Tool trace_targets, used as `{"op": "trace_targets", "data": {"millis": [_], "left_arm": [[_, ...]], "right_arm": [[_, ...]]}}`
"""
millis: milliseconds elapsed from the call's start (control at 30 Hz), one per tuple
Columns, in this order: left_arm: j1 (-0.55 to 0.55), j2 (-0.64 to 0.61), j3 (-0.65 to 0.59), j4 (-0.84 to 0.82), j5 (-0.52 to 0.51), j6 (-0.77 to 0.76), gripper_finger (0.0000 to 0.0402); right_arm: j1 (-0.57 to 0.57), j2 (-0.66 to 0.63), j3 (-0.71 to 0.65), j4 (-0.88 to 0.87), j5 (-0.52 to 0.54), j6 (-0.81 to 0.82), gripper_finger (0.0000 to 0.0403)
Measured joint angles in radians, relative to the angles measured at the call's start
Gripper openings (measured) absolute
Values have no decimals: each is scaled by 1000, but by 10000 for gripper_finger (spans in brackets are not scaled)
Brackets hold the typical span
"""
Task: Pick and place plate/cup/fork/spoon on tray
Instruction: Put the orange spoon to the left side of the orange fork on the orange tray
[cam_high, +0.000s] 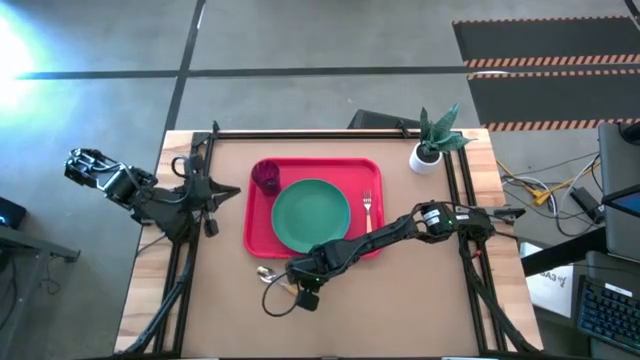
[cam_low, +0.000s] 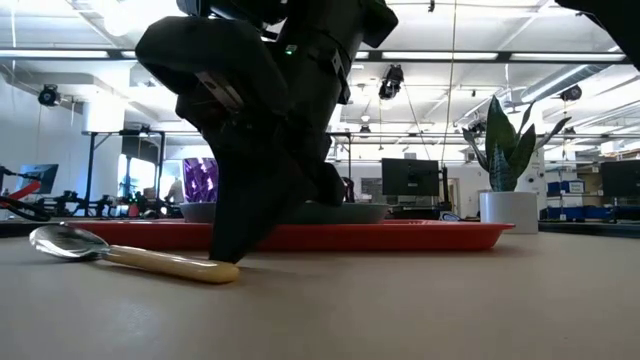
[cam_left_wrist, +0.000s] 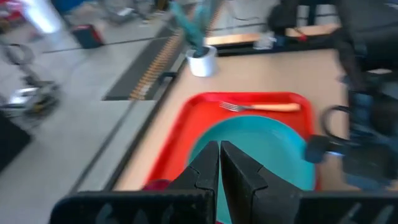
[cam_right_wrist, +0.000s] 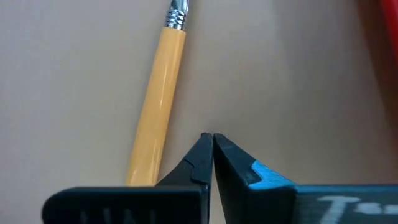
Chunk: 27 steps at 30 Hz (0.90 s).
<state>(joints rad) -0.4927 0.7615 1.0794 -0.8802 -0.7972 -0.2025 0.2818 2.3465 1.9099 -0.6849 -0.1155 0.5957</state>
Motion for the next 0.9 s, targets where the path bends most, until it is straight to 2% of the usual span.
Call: {"op": "trace_targets", "data": {"millis": [167,267,367,533,733,900], "left_arm": [[0,15,0,-12,136,2,0],[0,42,-5,-97,207,-14,0],[-1,84,-52,-176,241,-96,0],[-1,174,-206,-135,311,-163,0],[-5,295,-347,-48,499,-210,0],[-24,382,-430,12,647,-215,0]], "right_arm": [[-18,-87,-7,-20,-3,-9,9],[-31,-162,-12,-38,50,12,9],[-39,-298,-8,-19,139,40,9],[-19,-475,-3,35,343,3,9],[39,-628,-2,46,574,-73,9],[53,-667,-2,44,640,-118,9]]}}
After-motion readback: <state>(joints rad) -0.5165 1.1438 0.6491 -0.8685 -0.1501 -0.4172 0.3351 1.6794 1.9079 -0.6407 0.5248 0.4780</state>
